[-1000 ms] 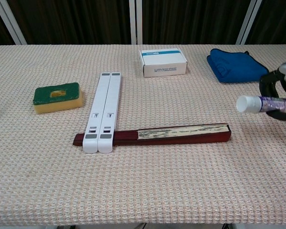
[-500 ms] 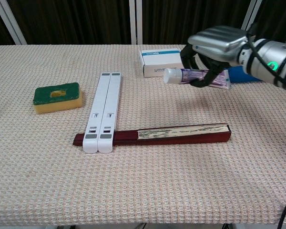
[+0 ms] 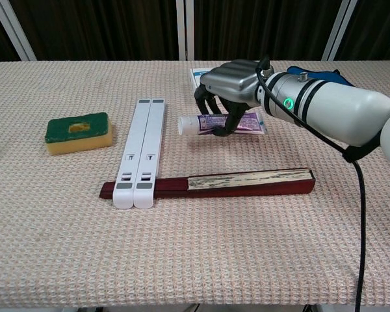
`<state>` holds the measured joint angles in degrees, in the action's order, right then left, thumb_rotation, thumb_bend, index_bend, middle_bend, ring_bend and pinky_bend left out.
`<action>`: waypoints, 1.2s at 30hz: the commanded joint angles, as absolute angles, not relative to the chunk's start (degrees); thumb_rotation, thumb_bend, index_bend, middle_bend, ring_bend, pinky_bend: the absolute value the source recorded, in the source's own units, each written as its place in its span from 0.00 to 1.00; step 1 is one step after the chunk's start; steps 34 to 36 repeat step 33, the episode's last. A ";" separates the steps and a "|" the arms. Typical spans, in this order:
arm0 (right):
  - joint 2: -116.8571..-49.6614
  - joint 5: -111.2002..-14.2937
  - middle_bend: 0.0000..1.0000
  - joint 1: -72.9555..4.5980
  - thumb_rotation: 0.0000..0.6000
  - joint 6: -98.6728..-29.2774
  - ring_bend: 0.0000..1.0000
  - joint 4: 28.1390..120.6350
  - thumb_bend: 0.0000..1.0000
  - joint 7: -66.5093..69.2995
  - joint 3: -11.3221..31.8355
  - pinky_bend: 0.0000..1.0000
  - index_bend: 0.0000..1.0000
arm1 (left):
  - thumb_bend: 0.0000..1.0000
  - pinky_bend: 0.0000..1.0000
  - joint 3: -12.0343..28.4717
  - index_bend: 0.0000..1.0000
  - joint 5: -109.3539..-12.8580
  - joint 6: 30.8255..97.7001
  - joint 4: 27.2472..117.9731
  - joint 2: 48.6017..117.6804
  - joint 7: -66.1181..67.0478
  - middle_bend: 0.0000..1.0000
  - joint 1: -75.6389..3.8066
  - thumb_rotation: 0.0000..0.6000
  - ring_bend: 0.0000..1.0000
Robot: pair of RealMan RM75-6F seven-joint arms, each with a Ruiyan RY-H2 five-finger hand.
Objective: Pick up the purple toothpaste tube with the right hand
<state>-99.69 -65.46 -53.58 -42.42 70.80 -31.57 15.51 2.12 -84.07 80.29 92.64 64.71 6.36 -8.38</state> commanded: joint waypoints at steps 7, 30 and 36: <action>-93.80 -65.79 0.01 -51.66 1.00 -45.52 0.00 77.85 0.00 -29.30 13.79 0.05 0.00 | 0.05 0.16 2.01 0.06 -84.01 80.41 92.08 65.07 5.82 0.13 -8.27 0.87 0.07; -69.28 -77.28 0.00 -7.39 1.00 -90.27 0.00 82.10 0.06 -3.95 -4.50 0.00 0.00 | 0.05 0.16 2.31 0.06 -85.16 81.79 92.00 65.50 5.68 0.13 -8.51 0.86 0.07; -70.21 -78.23 0.00 -6.50 1.00 -90.59 0.00 80.48 0.06 -3.05 -4.04 0.00 0.00 | 0.05 0.16 1.99 0.06 -85.86 82.39 91.62 65.62 5.26 0.13 -8.22 0.86 0.07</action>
